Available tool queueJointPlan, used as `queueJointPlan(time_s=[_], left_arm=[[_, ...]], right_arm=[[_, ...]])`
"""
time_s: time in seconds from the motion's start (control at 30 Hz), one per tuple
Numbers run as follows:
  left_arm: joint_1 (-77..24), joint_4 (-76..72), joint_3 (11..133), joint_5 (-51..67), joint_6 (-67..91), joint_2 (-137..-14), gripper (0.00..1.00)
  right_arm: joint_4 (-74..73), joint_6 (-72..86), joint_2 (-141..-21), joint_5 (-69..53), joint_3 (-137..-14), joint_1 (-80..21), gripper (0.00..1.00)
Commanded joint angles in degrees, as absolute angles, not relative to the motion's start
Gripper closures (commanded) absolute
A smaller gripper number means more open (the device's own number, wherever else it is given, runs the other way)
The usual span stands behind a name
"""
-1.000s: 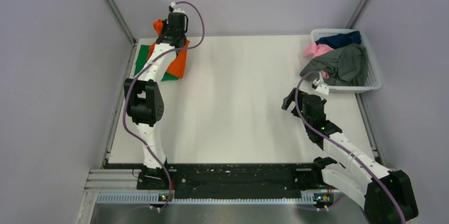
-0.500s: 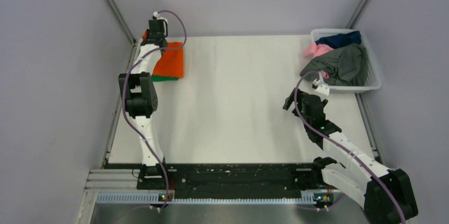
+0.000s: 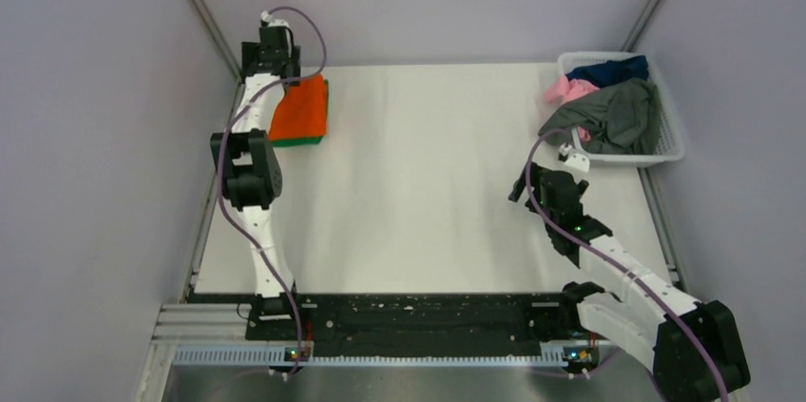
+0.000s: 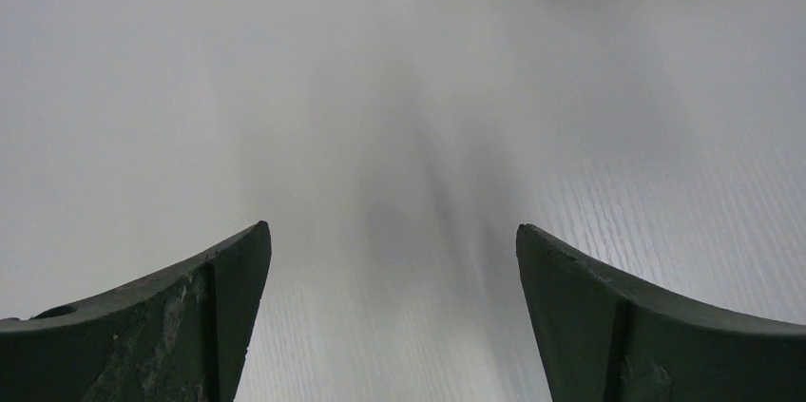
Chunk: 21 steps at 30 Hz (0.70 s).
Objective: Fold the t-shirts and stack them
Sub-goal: Reset both arms
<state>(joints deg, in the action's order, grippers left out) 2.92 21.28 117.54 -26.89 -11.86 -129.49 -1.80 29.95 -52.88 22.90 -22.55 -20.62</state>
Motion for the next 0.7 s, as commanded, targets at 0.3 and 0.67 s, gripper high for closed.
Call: queueJointPlan(time_s=[0.3,0.67], left_arm=[[-6.26,1.19,72.79,-0.94,16.54,-85.22,0.01],[-22.11,7.14,50.55,-13.79,23.53,-66.16,0.01]], right_arm=[[-4.59,28.3,-44.95,18.3,-23.99,-21.09,0.01],[-0.52,30.36,-43.43,15.45,-20.88,-21.02,0.01]])
